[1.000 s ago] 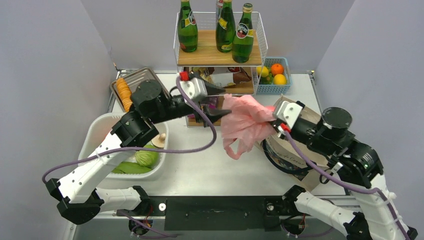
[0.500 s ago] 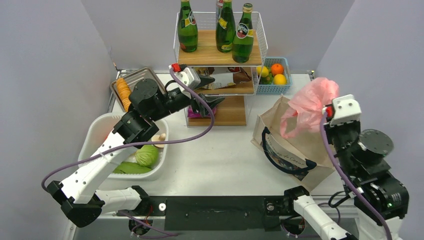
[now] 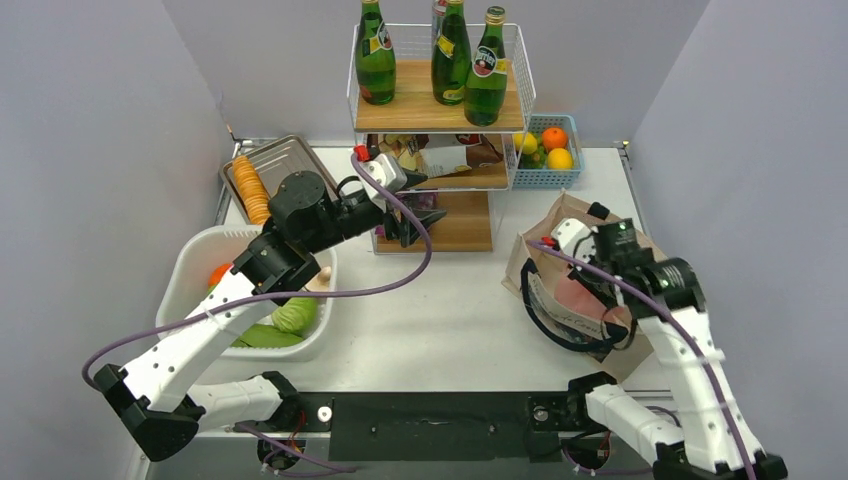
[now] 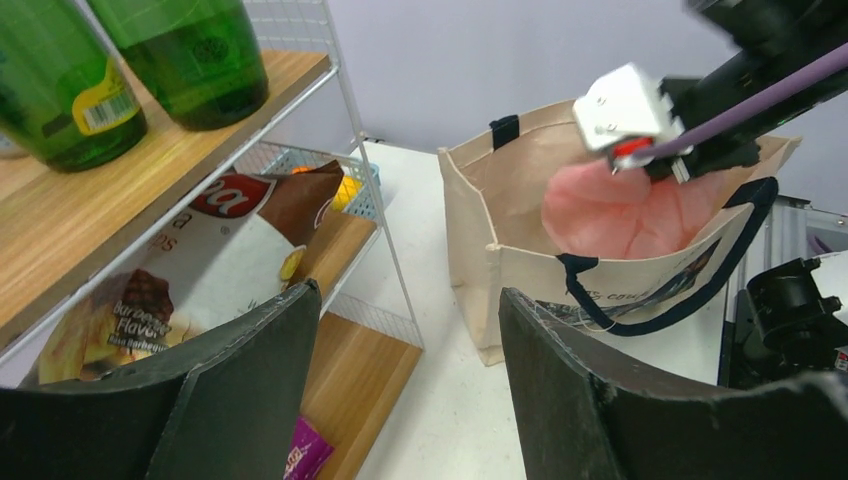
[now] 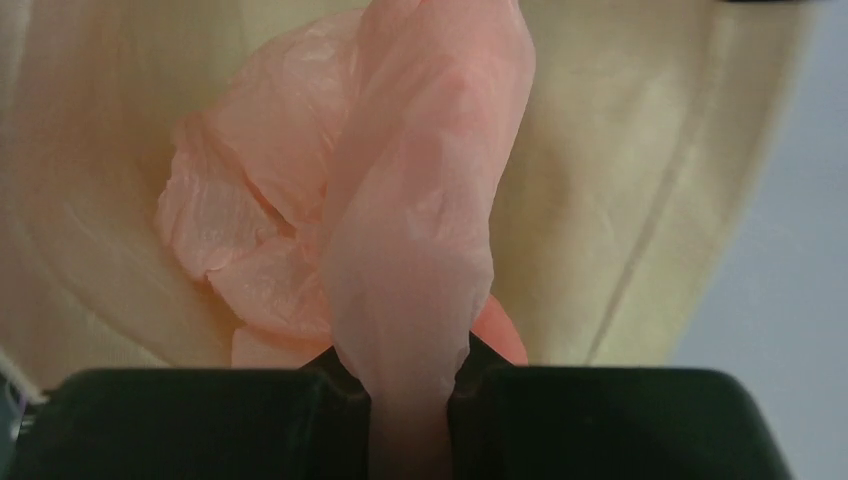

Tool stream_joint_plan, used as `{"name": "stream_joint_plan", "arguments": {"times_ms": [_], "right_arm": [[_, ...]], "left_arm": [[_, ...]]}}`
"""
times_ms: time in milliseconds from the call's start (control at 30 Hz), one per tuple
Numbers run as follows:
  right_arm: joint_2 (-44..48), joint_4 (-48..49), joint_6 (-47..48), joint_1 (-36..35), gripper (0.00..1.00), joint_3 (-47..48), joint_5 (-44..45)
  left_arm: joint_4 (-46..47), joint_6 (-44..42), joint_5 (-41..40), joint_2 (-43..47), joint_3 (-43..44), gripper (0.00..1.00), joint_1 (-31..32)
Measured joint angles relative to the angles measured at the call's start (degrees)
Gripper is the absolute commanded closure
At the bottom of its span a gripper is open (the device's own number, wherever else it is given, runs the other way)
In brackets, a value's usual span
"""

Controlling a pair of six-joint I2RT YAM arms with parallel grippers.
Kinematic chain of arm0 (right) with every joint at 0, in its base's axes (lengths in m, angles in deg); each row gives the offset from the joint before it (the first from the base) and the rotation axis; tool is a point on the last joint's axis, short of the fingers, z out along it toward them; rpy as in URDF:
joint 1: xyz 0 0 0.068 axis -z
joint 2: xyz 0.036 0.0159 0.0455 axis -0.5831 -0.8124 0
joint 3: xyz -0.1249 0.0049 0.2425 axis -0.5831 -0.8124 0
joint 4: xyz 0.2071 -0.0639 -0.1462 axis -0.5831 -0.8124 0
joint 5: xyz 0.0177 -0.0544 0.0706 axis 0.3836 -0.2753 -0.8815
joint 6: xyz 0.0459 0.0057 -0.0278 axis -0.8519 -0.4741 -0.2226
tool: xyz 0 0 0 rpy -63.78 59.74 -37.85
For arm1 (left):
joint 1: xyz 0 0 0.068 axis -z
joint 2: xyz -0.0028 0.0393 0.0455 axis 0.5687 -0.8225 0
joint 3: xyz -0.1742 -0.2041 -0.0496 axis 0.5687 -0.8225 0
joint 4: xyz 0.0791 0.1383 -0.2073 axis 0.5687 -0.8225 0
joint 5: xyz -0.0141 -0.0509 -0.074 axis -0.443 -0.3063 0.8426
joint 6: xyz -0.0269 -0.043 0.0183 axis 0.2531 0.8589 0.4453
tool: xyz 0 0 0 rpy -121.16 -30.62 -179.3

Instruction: Untie the knot of the grocery bags and take out the mixed food

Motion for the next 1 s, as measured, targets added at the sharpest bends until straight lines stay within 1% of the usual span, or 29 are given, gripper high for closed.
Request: {"name": "stream_joint_plan", "arguments": {"times_ms": [67, 133, 233, 267, 300, 367, 433, 500, 533, 600, 700, 767, 833, 933, 1000], "right_arm": [[-3.4, -1.0, 1.4, 0.9, 0.88, -2.3, -1.8], [-7.8, -1.0, 2.3, 2.5, 0.86, -3.8, -2.9], [-13.2, 0.4, 3.0, 7.4, 0.84, -5.2, -3.5], [-14.1, 1.3, 3.0, 9.6, 0.81, -5.7, -3.5], [-14.8, 2.4, 2.9, 12.3, 0.79, -6.4, -3.5], [-15.8, 4.6, 2.6, 18.2, 0.72, -7.9, -3.0], [-16.6, 7.5, 1.7, 25.6, 0.66, -9.8, -2.7], [-16.8, 10.1, 1.0, 32.3, 0.55, -11.7, -2.4], [-16.8, 11.3, 0.5, 35.4, 0.47, -12.4, -2.3], [-16.7, 13.1, 0.0, 40.5, 0.4, -13.2, -2.2], [-16.0, 16.2, -0.4, 46.8, 0.34, -13.3, -1.7], [-15.8, 17.4, -1.1, 50.0, 0.21, -12.8, -1.6], [-15.9, 18.2, -1.8, 52.6, 0.15, -11.5, -1.9], [-16.4, 18.0, -1.8, 55.1, 0.12, -8.6, -3.9], [-16.5, 15.5, -1.1, 55.5, 0.11, -6.4, -7.5]], "left_arm": [[-0.7, 0.0, -1.6, 0.8, -0.9, 0.36, 0.0], [-1.6, 0.1, -5.0, 1.5, -1.2, 0.36, -0.1], [-3.5, 1.0, -10.2, 2.7, -1.9, 0.36, -2.0], [-4.2, 1.6, -11.9, 3.3, -2.3, 0.37, -3.5], [-5.2, 2.0, -13.6, 3.9, -3.0, 0.37, -5.2], [-6.7, 3.1, -16.2, 4.9, -4.4, 0.37, -8.6], [-8.4, 4.3, -18.4, 5.8, -6.0, 0.37, -12.4], [-9.6, 5.2, -19.9, 6.3, -7.3, 0.37, -15.4], [-10.1, 5.6, -20.5, 6.6, -8.0, 0.36, -16.9], [-11.1, 6.3, -21.6, 7.0, -9.0, 0.37, -19.1], [-12.2, 7.1, -22.8, 7.1, -9.3, 0.37, -21.9], [-12.5, 7.6, -23.2, 7.1, -9.3, 0.37, -23.4], [-13.1, 7.9, -23.6, 7.1, -9.3, 0.36, -25.0], [-14.2, 8.0, -23.9, 6.9, -9.3, 0.36, -27.2], [-15.5, 7.6, -23.8, 6.4, -9.0, 0.36, -27.9]]}}
